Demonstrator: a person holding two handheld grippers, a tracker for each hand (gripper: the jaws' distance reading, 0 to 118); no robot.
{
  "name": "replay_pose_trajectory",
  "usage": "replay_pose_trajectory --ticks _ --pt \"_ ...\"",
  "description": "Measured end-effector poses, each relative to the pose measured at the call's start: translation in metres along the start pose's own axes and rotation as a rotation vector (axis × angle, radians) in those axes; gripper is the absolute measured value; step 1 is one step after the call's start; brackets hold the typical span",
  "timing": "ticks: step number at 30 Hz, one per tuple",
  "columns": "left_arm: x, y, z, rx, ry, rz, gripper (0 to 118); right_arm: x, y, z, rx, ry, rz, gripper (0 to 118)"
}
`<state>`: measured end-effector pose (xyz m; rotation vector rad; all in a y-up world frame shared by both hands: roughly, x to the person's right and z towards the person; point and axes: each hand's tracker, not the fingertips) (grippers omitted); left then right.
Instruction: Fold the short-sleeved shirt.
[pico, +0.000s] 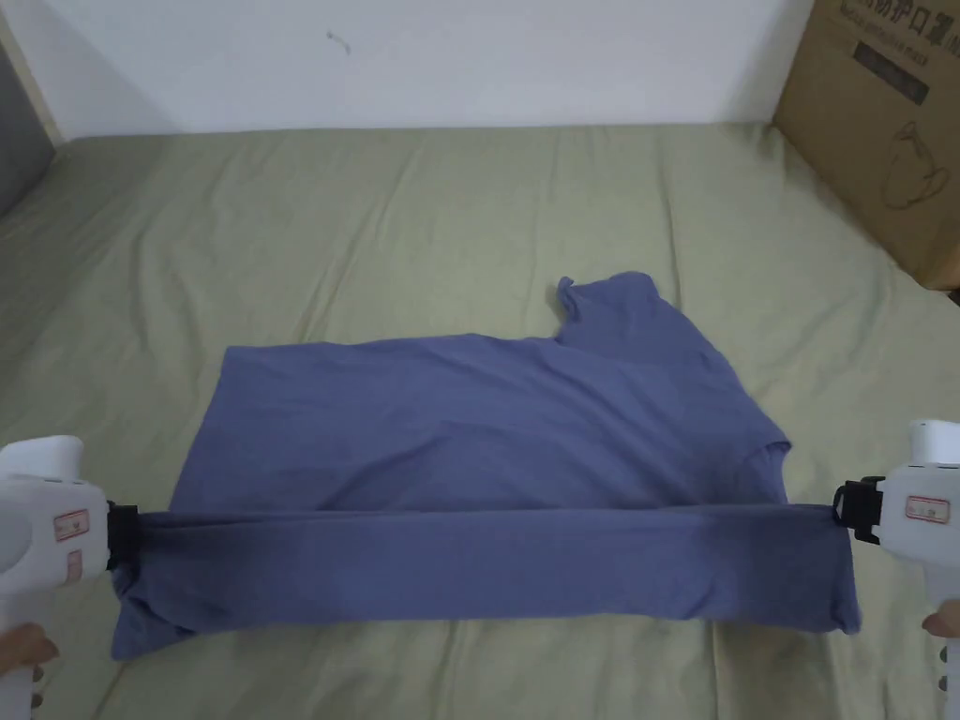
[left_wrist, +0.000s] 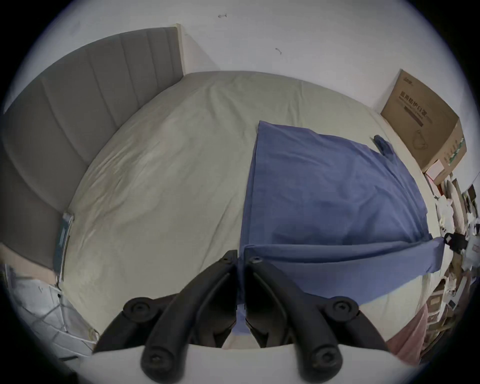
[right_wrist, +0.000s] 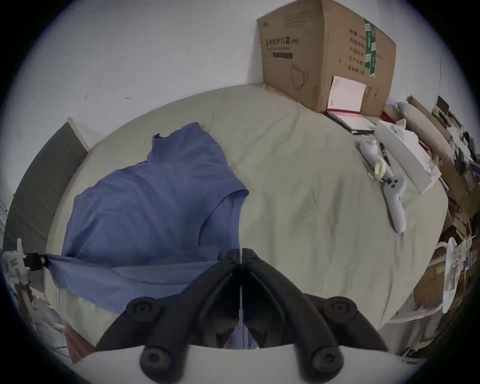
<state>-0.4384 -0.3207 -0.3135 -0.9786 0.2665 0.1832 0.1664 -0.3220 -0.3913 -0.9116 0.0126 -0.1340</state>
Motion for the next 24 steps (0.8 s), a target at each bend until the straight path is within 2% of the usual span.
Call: replay_pose_trajectory --ticks 3,4,5,6,7,8,9,12,13,14,15,16,21,22,23,24 --pt "0.014 0.006 -0.024 -0.027 0.036 -0.08 4 -0.007 0.005 -0.024 -0.038 -0.034 0.042 0" --pt "0.017 0.006 -0.029 -0.037 0.034 -0.091 9 -0.01 0.003 -0.029 -0.043 -0.043 0.067 0" --pt "0.018 0.006 -0.03 -0.041 0.024 -0.08 27 -0.01 0.004 -0.034 -0.063 -0.053 0.083 4" --pt "0.016 0.005 -0.03 -0.056 0.014 -0.07 63 -0.012 0.004 -0.034 -0.072 -0.063 0.09 16" --pt "0.014 0.002 -0.03 -0.069 -0.008 -0.054 107 -0.014 0.002 -0.029 -0.06 -0.06 0.097 41" --pt "0.011 -0.001 -0.027 -0.066 -0.023 -0.04 118 -0.015 0.0 -0.025 -0.05 -0.054 0.109 57" --pt "0.009 -0.005 -0.018 -0.046 -0.03 -0.033 116 -0.015 0.0 -0.018 -0.042 -0.048 0.119 61" --pt "0.003 -0.014 0.005 -0.035 -0.026 -0.023 100 -0.02 -0.003 0.005 -0.007 -0.05 0.168 60" --pt "-0.001 -0.019 0.015 -0.02 -0.039 -0.016 82 -0.021 -0.005 0.013 0.009 -0.041 0.176 50" --pt "-0.003 -0.024 0.024 -0.012 -0.058 -0.01 55 -0.022 -0.008 0.022 0.02 -0.019 0.178 30" --pt "-0.005 -0.03 0.031 -0.009 -0.062 -0.006 24 -0.024 -0.012 0.028 0.024 -0.009 0.182 4" --pt "-0.005 -0.037 0.037 -0.004 -0.059 -0.011 2 -0.028 -0.018 0.034 0.032 -0.017 0.188 0" --pt "-0.005 -0.069 0.051 0.009 -0.064 0.01 2 -0.038 -0.047 0.045 0.021 0.03 0.181 0" --pt "-0.006 -0.072 0.05 0.013 -0.067 0.023 7 -0.04 -0.052 0.045 0.012 0.031 0.184 0" --pt "-0.009 -0.073 0.045 0.021 -0.073 0.037 31 -0.041 -0.057 0.044 0.01 0.028 0.184 0" --pt "-0.01 -0.071 0.041 0.019 -0.069 0.064 70 -0.041 -0.061 0.043 0.003 0.025 0.183 0"
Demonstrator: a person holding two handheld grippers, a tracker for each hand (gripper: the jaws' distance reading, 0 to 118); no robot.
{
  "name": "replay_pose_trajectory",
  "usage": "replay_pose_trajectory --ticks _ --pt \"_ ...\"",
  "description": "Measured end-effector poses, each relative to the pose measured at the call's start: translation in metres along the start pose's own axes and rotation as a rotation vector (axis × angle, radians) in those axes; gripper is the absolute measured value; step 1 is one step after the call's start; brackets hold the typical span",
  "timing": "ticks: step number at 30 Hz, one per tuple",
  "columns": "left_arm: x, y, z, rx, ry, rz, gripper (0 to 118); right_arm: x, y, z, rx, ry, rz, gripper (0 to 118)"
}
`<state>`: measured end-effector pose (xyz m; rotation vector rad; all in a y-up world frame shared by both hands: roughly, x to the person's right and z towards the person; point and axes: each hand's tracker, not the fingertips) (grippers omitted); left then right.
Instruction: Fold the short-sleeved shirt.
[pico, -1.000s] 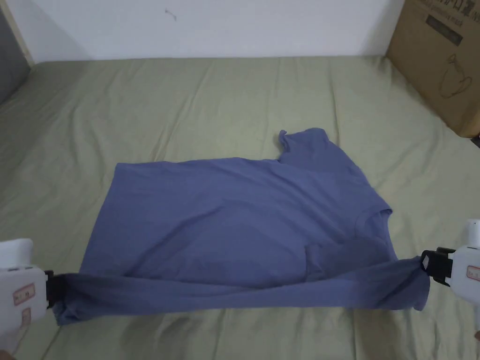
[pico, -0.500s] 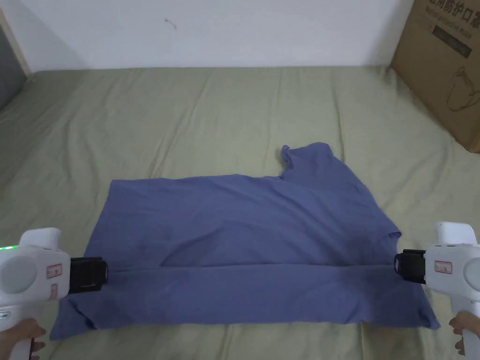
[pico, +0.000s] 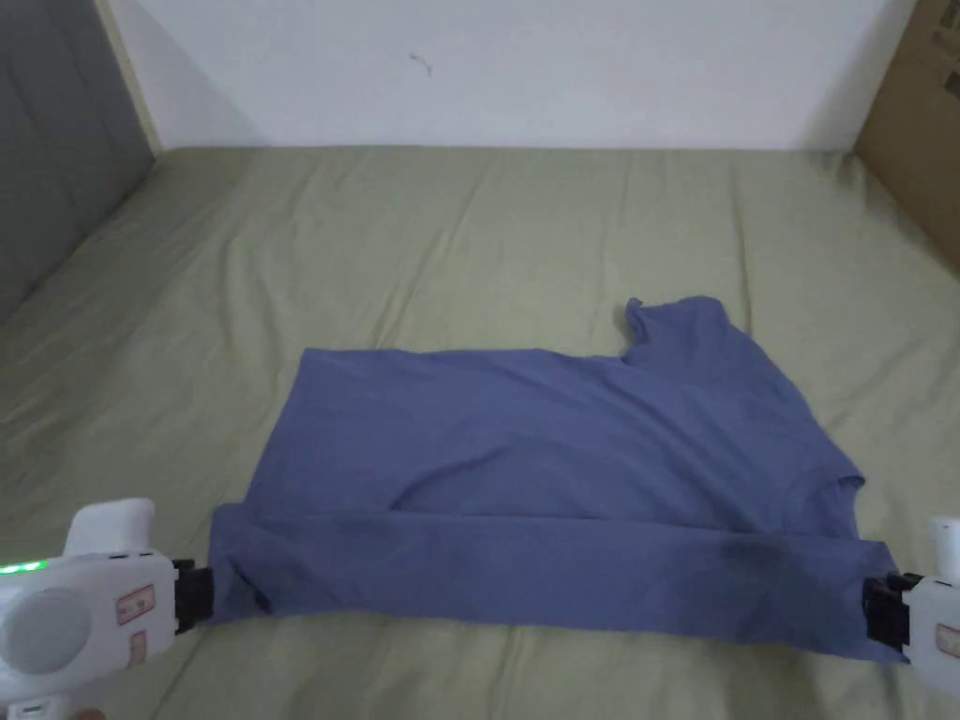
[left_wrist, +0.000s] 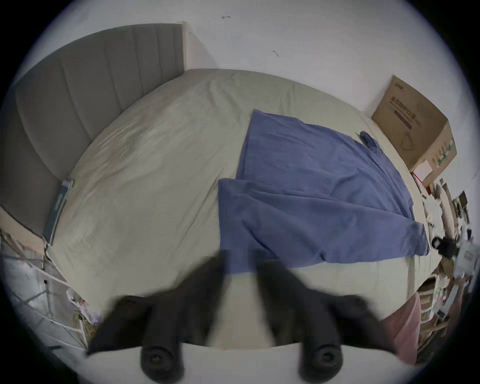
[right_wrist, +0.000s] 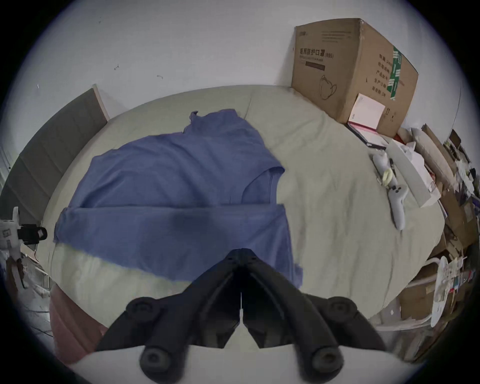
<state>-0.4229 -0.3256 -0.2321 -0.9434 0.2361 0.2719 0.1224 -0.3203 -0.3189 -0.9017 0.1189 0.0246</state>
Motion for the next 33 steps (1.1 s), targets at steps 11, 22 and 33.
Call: replay_pose_trajectory --ticks 11,22,33 --pt "-0.002 0.0 -0.063 -0.104 0.051 -0.016 51 0.011 -0.024 0.002 -0.054 -0.005 -0.092 0" --pt "0.01 0.007 -0.045 -0.098 0.041 -0.079 9 0.031 -0.015 -0.04 -0.082 0.022 -0.248 76" --pt "0.004 0.014 -0.015 -0.078 0.044 -0.106 9 0.028 -0.004 -0.032 -0.113 -0.023 -0.123 10"
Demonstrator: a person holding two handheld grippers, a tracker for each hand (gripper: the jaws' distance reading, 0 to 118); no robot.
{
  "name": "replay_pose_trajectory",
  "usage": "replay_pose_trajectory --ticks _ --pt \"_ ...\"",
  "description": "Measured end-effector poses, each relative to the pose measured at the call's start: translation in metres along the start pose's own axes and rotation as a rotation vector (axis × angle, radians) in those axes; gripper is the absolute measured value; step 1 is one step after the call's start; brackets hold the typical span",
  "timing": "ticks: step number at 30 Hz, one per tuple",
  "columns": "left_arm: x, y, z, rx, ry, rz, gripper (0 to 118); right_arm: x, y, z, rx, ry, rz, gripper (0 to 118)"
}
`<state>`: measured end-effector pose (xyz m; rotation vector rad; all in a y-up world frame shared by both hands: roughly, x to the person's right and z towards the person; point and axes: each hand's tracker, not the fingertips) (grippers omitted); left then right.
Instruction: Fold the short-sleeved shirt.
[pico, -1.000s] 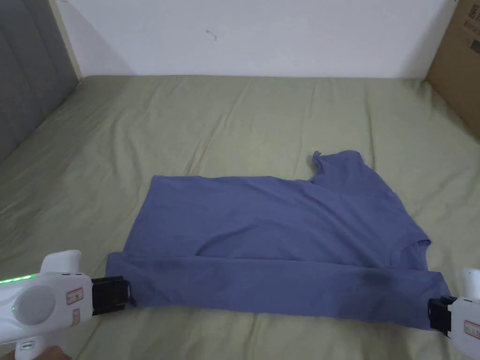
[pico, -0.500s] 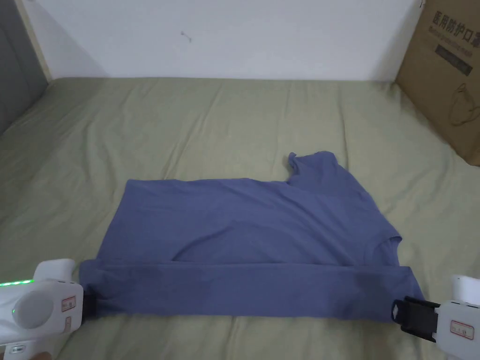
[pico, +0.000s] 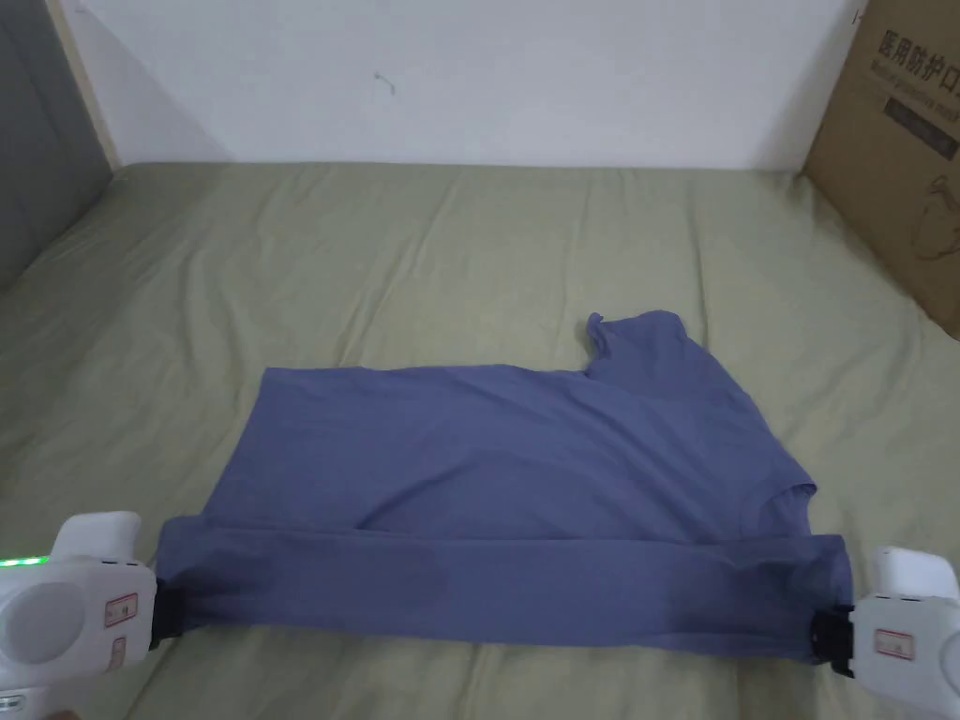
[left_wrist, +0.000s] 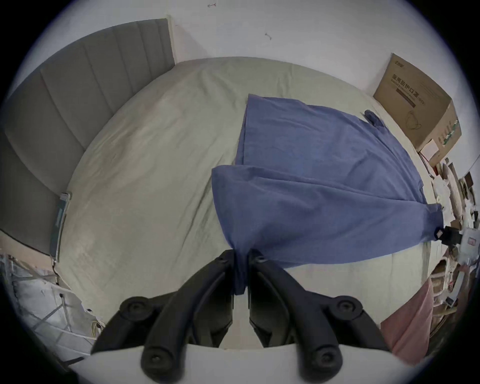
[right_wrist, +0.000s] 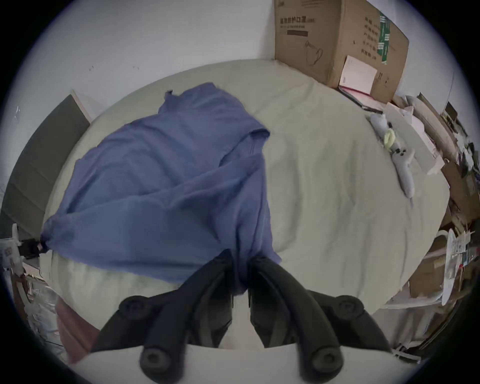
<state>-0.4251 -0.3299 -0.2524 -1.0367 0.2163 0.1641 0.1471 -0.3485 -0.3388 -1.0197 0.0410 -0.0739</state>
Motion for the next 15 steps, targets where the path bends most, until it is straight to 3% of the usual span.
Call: replay_pose_trajectory --ticks 5,6,8,10,12,14,15 --pt "-0.002 -0.022 0.024 -0.025 0.051 -0.067 8 0.008 -0.005 0.035 0.016 -0.025 0.036 10" --pt "-0.003 -0.032 0.026 -0.034 0.144 -0.085 2 0.01 -0.011 0.039 0.007 -0.029 0.037 10" --pt "-0.012 -0.052 0.029 -0.045 0.315 -0.147 2 0.015 -0.027 0.045 0.001 -0.052 0.039 10" --pt "-0.045 -0.068 0.031 -0.041 0.162 -0.024 2 0.02 -0.043 0.045 -0.037 0.011 -0.051 10" --pt "-0.058 -0.081 0.03 -0.079 0.011 0.129 2 0.013 -0.054 0.04 -0.042 -0.001 -0.015 10" --pt "-0.047 -0.088 0.035 -0.043 0.083 0.061 2 0.005 -0.059 0.027 -0.058 -0.062 0.074 10" --pt "-0.042 -0.088 0.037 -0.046 0.091 0.03 2 0.003 -0.058 0.024 -0.061 -0.06 0.061 10"
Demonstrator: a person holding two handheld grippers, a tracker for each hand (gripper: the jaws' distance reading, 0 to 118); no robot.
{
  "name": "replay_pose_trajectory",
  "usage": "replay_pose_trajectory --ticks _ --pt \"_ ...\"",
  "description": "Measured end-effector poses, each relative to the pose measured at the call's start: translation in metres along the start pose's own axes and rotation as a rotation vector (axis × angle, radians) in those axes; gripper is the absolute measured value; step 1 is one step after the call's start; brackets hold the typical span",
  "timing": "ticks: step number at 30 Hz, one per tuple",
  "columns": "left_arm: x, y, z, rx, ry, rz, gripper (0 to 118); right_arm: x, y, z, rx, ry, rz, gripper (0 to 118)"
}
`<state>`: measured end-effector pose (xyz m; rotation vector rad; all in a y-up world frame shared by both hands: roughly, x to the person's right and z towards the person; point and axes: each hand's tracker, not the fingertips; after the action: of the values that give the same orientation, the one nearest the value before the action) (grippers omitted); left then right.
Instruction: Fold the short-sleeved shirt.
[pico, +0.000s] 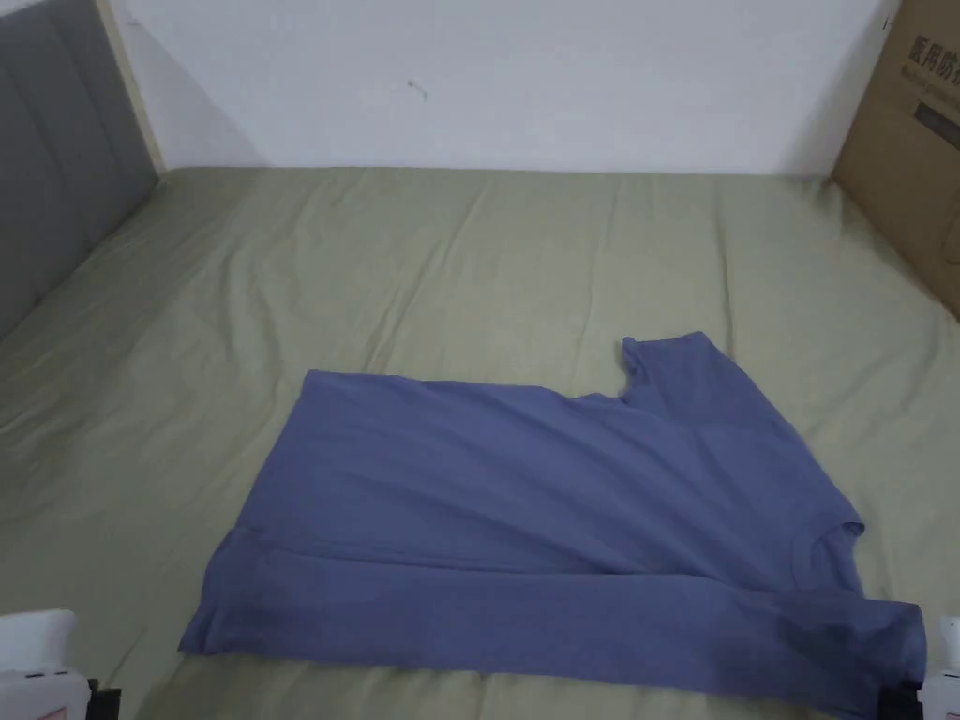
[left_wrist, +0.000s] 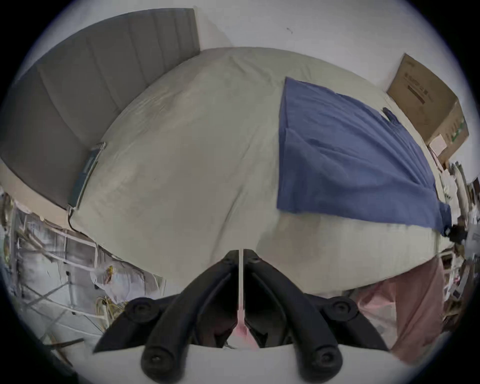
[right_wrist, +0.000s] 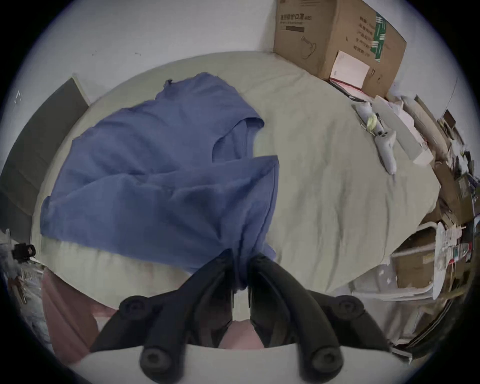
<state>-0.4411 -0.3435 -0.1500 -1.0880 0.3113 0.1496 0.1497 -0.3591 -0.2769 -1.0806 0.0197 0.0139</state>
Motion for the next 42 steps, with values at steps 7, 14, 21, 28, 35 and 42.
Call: replay_pose_trajectory --ticks 7,14,21,28,35,42 --pt "0.016 0.026 -0.006 0.057 -0.071 -0.002 2 0.0 0.007 0.005 0.026 -0.013 0.012 10" --pt "0.029 0.045 0.004 0.103 -0.123 0.018 96 0.003 0.015 0.024 0.055 -0.063 0.045 97" --pt "0.052 0.067 0.008 0.165 -0.188 0.006 81 -0.015 0.057 0.048 0.201 0.036 0.024 41" --pt "0.086 0.081 -0.013 0.148 -0.138 -0.04 0 -0.035 0.084 0.013 0.201 0.088 -0.037 0" --pt "0.091 0.112 -0.029 0.154 -0.144 -0.012 0 -0.033 0.151 -0.033 0.19 0.132 -0.065 0" --pt "0.103 0.143 -0.042 0.16 -0.138 -0.027 0 -0.025 0.282 -0.122 0.154 0.118 -0.049 82"
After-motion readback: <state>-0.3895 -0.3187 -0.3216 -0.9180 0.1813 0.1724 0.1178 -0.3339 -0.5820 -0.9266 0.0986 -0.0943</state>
